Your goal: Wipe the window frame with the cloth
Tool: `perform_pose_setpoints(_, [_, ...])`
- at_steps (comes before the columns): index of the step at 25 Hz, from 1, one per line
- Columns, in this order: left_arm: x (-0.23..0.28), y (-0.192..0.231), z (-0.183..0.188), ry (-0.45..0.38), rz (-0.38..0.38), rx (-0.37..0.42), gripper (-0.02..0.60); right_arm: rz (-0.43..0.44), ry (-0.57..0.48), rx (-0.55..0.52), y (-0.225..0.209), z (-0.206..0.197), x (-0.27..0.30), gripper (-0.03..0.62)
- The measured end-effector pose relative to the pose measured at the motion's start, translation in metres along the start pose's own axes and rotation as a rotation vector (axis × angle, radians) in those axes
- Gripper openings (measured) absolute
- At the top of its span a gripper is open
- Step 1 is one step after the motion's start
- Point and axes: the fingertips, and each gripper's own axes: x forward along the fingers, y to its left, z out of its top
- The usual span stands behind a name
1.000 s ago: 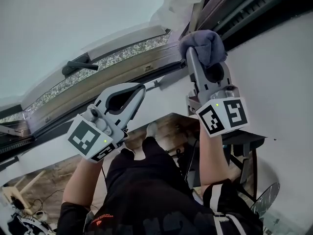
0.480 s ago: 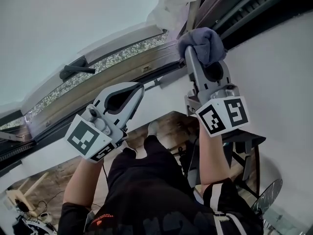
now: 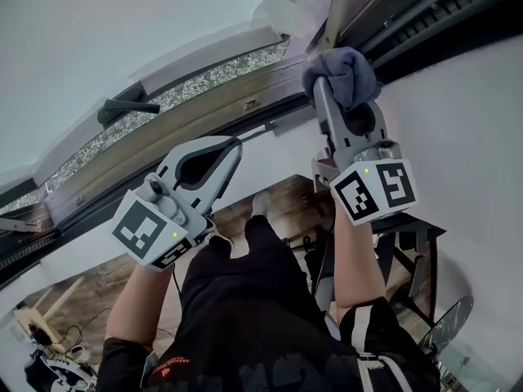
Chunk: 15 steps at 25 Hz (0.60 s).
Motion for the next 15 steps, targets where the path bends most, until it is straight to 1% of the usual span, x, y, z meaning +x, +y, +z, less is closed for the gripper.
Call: perform_pose_setpoints(15, [-0.003, 0.007, -0.038, 0.060, 0.012, -0.048, 0.020, -0.032, 0.080, 0.053, -0.014, -0.061, -0.002, 0.114])
